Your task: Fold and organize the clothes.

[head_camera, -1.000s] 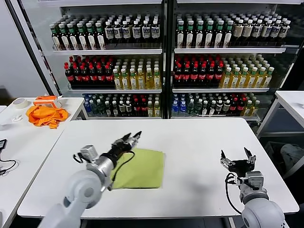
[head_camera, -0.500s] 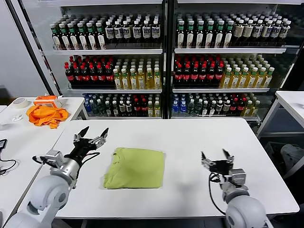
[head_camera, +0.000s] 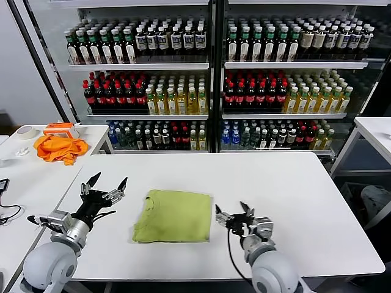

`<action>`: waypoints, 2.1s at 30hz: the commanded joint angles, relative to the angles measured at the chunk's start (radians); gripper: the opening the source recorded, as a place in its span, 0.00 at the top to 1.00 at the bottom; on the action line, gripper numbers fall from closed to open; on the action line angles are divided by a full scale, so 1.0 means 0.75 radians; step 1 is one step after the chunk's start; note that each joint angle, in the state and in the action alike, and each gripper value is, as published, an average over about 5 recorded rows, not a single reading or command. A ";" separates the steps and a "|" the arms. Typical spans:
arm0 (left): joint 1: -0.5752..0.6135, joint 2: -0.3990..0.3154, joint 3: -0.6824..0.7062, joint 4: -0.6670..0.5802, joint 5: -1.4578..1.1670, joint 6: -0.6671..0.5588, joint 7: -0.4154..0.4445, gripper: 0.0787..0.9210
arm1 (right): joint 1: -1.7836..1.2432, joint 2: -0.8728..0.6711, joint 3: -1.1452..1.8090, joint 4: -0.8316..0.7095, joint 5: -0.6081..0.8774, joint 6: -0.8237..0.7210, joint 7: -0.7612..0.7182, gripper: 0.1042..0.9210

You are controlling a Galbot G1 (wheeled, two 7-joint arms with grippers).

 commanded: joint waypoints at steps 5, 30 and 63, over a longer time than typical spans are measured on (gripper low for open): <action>0.053 -0.010 -0.032 -0.020 -0.004 -0.025 0.047 0.12 | 0.122 0.014 -0.234 -0.124 0.138 -0.016 0.172 0.12; 0.038 0.005 -0.033 0.012 -0.014 -0.032 0.035 0.12 | 0.220 0.097 -0.262 -0.285 0.328 -0.015 0.198 0.12; 0.048 -0.011 -0.033 0.007 -0.015 -0.014 0.022 0.12 | 0.199 0.151 -0.249 -0.331 0.230 0.028 0.134 0.82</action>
